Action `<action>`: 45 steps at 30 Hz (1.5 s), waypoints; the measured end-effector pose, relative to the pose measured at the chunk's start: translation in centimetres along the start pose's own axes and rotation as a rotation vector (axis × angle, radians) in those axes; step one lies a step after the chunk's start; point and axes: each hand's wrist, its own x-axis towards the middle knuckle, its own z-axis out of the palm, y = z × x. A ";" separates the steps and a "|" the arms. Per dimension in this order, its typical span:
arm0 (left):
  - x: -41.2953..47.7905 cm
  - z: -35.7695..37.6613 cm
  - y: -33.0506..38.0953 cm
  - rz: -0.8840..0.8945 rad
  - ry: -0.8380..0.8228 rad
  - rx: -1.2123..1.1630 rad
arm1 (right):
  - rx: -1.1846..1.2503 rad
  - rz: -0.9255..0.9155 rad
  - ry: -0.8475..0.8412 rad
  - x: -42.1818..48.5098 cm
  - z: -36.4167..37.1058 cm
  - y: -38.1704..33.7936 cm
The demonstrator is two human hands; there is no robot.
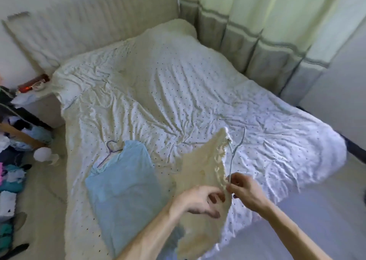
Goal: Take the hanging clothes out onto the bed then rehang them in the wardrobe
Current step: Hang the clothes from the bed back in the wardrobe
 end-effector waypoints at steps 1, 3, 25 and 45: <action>1.0 0.1 2.2 0.010 -0.035 0.009 | -0.006 -0.007 0.039 -1.4 -2.7 1.0; 3.0 -0.3 7.0 0.039 -0.017 0.039 | 0.004 -0.007 0.094 -4.4 -7.9 2.8; 17.7 19.7 53.1 0.828 -0.492 0.109 | 0.074 0.578 1.123 -28.7 -27.2 21.5; 5.3 40.1 59.0 1.250 -1.147 0.559 | 0.634 1.123 1.460 -37.8 -12.8 18.4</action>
